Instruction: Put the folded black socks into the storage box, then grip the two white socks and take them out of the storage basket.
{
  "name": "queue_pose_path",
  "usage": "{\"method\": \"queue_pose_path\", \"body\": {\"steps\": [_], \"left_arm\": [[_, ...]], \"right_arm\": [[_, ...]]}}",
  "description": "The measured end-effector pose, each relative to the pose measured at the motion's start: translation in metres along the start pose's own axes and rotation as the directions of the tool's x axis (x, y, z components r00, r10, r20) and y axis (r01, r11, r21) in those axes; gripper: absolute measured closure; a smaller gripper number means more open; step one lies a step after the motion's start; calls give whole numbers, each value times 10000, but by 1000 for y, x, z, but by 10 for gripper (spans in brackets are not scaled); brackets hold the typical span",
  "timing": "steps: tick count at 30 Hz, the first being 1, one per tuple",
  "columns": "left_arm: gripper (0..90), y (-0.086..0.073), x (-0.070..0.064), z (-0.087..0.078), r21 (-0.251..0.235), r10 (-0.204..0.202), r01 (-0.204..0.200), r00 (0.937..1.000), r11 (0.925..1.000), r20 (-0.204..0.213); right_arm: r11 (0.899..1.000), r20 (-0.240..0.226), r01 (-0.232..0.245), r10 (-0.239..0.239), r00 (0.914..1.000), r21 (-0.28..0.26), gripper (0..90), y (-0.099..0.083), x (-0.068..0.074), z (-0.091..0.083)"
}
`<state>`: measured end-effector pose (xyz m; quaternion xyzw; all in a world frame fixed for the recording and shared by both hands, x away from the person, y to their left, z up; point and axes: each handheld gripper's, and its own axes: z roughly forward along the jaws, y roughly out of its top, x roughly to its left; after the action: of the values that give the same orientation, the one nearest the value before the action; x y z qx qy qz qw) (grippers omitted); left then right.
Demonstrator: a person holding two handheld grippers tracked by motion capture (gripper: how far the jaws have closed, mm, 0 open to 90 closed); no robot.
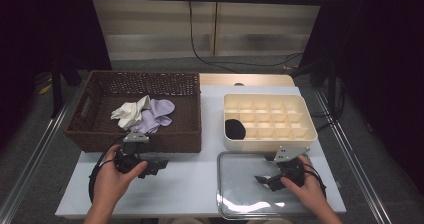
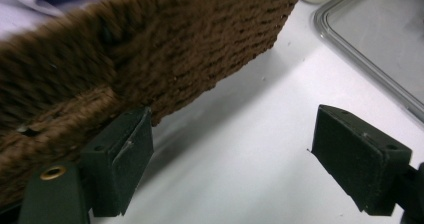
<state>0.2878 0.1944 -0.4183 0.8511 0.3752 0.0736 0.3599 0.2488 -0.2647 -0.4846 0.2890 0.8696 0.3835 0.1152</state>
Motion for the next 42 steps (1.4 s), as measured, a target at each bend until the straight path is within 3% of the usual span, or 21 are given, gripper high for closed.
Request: {"method": "queue_pose_path", "body": {"steps": [15,29,37,42], "left_arm": [[169,28,8,-29,300,43,-45,10000,9995,43],[170,49,12,-47,79,52,-51,9999,10000,-114],[170,59,22,-47,-17,-132,132,9996,9999,-249],[170,61,31,-42,27,-262,264,9982,9996,-541]], "right_arm": [[10000,0,2,-2,10000,3,160,0,0,0],[10000,-1,2,-2,10000,5,161,0,0,0],[10000,0,4,-4,10000,5,160,0,0,0],[10000,-4,16,-16,10000,10,160,0,0,0]]}}
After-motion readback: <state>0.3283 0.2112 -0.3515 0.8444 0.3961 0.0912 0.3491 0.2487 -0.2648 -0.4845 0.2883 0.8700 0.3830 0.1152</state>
